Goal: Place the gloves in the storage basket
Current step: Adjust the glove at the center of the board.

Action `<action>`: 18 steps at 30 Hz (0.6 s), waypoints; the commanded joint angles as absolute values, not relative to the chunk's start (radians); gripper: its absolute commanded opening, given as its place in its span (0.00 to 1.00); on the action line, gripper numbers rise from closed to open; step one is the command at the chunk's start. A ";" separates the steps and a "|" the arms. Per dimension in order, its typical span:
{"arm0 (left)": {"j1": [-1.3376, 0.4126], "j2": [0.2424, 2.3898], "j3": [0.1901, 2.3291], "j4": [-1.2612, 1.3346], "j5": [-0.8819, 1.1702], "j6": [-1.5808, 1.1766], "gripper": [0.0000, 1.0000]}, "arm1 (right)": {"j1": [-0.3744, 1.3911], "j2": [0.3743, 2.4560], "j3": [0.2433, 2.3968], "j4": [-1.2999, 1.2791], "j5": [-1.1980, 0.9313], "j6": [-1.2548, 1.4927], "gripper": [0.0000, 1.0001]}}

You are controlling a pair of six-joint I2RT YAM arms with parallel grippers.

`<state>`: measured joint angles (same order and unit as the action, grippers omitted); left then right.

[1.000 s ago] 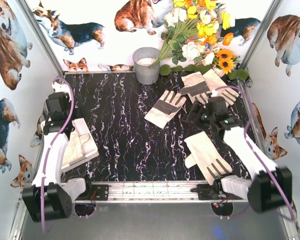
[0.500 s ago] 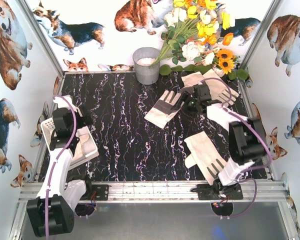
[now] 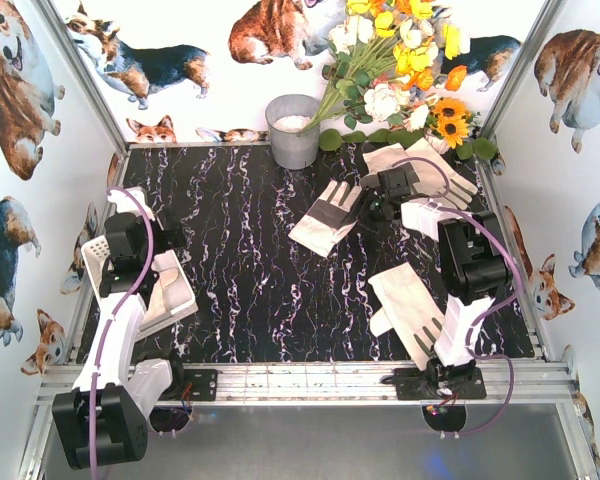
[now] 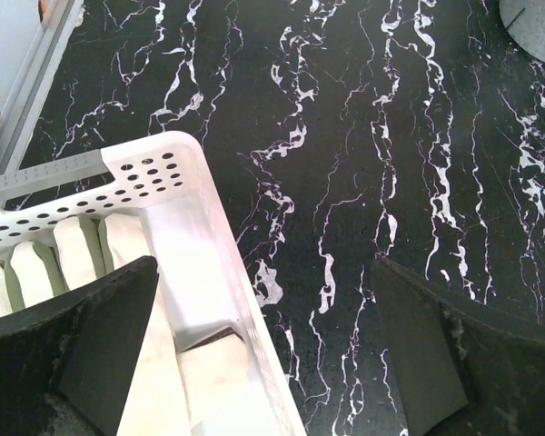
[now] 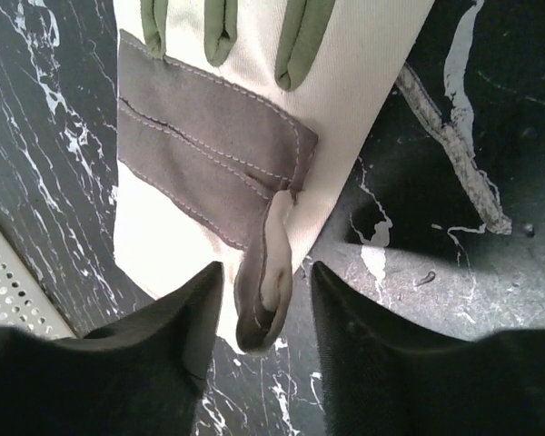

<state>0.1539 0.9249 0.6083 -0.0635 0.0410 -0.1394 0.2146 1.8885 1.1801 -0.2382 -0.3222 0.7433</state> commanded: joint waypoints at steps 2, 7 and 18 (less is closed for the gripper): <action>0.163 0.932 0.633 -0.021 0.057 -0.131 0.94 | 0.219 1.914 1.227 -0.232 -0.282 0.678 0.32; 0.163 0.954 0.639 -0.017 0.129 -0.123 0.83 | 0.219 1.923 1.244 -0.210 -0.343 0.616 0.00; 0.004 1.021 0.668 -0.042 0.356 -0.085 0.75 | 0.258 1.733 1.108 -0.173 -0.671 0.451 0.00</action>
<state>0.0868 1.0134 0.6224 -0.0425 0.2802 -0.1162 0.2203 1.8557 1.1442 -0.2066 -0.4946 0.5495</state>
